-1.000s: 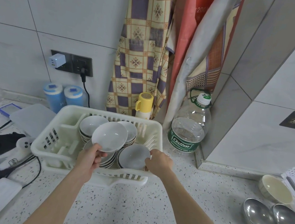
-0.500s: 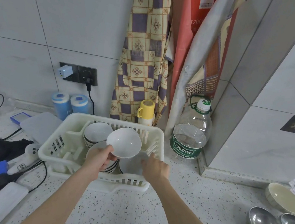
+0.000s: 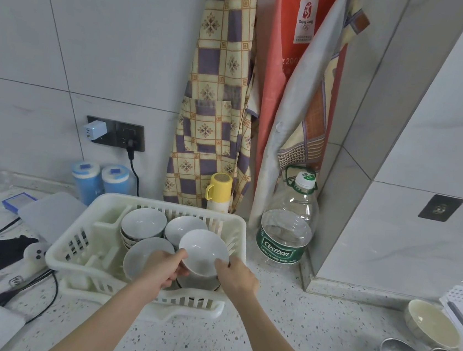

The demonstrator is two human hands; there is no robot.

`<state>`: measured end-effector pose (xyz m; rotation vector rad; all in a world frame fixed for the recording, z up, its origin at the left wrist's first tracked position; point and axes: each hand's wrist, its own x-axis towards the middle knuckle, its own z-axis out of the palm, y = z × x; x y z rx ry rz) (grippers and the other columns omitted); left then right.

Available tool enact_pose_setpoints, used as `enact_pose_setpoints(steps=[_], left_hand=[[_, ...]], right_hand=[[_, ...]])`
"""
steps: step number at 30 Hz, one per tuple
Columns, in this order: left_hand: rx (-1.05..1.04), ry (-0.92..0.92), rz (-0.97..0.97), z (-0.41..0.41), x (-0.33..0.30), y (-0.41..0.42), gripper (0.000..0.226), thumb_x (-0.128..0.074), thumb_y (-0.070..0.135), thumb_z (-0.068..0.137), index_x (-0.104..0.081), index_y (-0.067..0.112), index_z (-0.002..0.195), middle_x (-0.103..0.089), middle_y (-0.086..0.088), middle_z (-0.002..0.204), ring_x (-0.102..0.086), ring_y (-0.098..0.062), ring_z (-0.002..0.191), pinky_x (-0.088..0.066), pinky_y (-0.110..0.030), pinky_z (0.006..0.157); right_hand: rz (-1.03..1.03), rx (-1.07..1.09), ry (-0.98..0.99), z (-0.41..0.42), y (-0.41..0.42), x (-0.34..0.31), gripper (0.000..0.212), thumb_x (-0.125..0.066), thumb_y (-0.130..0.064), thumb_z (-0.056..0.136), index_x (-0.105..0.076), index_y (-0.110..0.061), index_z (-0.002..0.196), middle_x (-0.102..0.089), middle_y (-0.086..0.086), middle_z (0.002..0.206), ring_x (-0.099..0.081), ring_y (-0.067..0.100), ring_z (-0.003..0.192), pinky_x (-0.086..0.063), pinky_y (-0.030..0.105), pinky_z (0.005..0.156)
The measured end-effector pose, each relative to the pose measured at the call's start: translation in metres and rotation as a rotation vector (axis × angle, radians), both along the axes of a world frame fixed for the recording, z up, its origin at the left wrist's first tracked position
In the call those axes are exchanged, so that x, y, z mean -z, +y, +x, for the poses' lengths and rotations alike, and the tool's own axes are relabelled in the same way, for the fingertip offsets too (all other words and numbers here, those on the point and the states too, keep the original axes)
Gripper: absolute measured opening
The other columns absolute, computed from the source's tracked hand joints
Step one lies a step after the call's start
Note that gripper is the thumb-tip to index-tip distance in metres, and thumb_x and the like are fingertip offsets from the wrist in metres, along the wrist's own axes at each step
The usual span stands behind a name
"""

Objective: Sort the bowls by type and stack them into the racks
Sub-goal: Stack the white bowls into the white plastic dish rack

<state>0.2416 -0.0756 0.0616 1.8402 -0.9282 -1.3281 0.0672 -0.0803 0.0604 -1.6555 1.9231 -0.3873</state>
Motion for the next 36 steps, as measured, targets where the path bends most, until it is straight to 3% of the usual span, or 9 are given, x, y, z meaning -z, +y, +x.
enact_pose_setpoints(steps=[3, 6, 8, 10, 13, 21, 26, 30, 36], left_hand=[[-0.012, 0.016, -0.021, -0.004, 0.004, 0.002, 0.033, -0.058, 0.024, 0.088, -0.068, 0.001, 0.066, -0.066, -0.008, 0.056, -0.029, -0.011, 0.036, -0.022, -0.02, 0.036], [0.002, -0.025, -0.065, -0.006, 0.007, 0.002, 0.023, -0.055, 0.017, 0.089, -0.069, 0.004, 0.075, -0.065, -0.005, 0.051, -0.033, -0.01, 0.035, -0.025, -0.02, 0.036], [0.022, -0.066, -0.131, -0.006, 0.01, 0.002, 0.014, -0.053, 0.01, 0.09, -0.063, 0.019, 0.093, -0.065, -0.003, 0.05, -0.04, -0.009, 0.033, -0.029, -0.02, 0.034], [0.059, -0.128, -0.195, -0.006, 0.012, 0.003, 0.034, -0.051, 0.004, 0.091, -0.05, 0.037, 0.102, -0.063, 0.001, 0.055, -0.049, -0.006, 0.031, -0.032, -0.018, 0.032], [0.087, -0.173, -0.247, -0.007, 0.014, 0.004, 0.045, -0.049, 0.002, 0.091, -0.044, 0.041, 0.113, -0.06, 0.002, 0.064, -0.051, -0.006, 0.031, -0.036, -0.016, 0.033], [0.225, -0.363, -0.287, -0.005, 0.019, 0.0, 0.058, -0.051, 0.006, 0.09, -0.045, 0.031, 0.142, -0.062, 0.01, 0.11, -0.056, -0.002, 0.074, -0.041, -0.017, 0.056], [0.288, -0.464, -0.263, -0.004, 0.021, -0.002, 0.049, -0.052, 0.009, 0.087, -0.056, 0.031, 0.131, -0.065, 0.013, 0.083, -0.058, -0.003, 0.062, -0.04, -0.019, 0.052], [0.327, -0.563, -0.211, -0.002, 0.024, -0.006, 0.03, -0.055, 0.013, 0.086, -0.068, 0.022, 0.112, -0.066, 0.007, 0.087, -0.061, -0.012, 0.077, -0.043, -0.024, 0.06], [0.365, -0.679, -0.22, -0.002, 0.028, -0.007, 0.026, -0.055, 0.018, 0.087, -0.067, 0.021, 0.11, -0.069, 0.002, 0.096, -0.061, -0.02, 0.087, -0.045, -0.028, 0.069]], right_hand=[[0.025, -0.001, 0.035, -0.001, 0.0, -0.002, 0.01, -0.042, -0.027, 0.085, -0.046, -0.023, 0.094, -0.053, -0.005, 0.077, -0.053, 0.02, 0.077, -0.03, 0.026, 0.054], [0.012, 0.007, 0.032, -0.002, -0.002, 0.0, 0.01, -0.041, -0.024, 0.085, -0.047, -0.022, 0.094, -0.053, -0.004, 0.076, -0.053, 0.02, 0.078, -0.035, 0.027, 0.061], [0.014, 0.013, 0.022, -0.003, -0.003, 0.0, 0.009, -0.041, -0.024, 0.085, -0.046, -0.022, 0.092, -0.049, -0.007, 0.071, -0.051, 0.019, 0.076, -0.039, 0.028, 0.065], [0.016, 0.006, 0.011, -0.004, -0.003, 0.002, 0.018, -0.043, -0.024, 0.086, -0.048, -0.024, 0.103, -0.055, -0.007, 0.077, -0.052, 0.018, 0.078, -0.042, 0.03, 0.071], [-0.01, 0.003, -0.023, -0.004, -0.001, 0.003, 0.044, -0.045, -0.024, 0.085, -0.039, -0.035, 0.127, -0.068, -0.003, 0.094, -0.059, 0.018, 0.08, -0.044, 0.028, 0.07], [-0.011, -0.038, 0.038, -0.004, -0.003, 0.003, 0.049, -0.043, -0.027, 0.087, -0.037, -0.034, 0.136, -0.069, -0.001, 0.103, -0.064, 0.021, 0.093, -0.04, 0.028, 0.069], [0.01, -0.074, 0.101, -0.005, -0.007, 0.005, 0.05, -0.044, -0.03, 0.089, -0.037, -0.03, 0.138, -0.068, 0.0, 0.11, -0.063, 0.022, 0.1, -0.037, 0.028, 0.069], [0.002, -0.107, 0.163, -0.005, -0.009, 0.008, 0.053, -0.045, -0.033, 0.09, -0.038, -0.026, 0.142, -0.068, 0.0, 0.114, -0.063, 0.022, 0.103, -0.038, 0.028, 0.07], [-0.01, -0.129, 0.216, -0.005, -0.012, 0.01, 0.052, -0.046, -0.037, 0.091, -0.04, -0.028, 0.142, -0.067, 0.0, 0.117, -0.063, 0.022, 0.104, -0.035, 0.028, 0.069]])
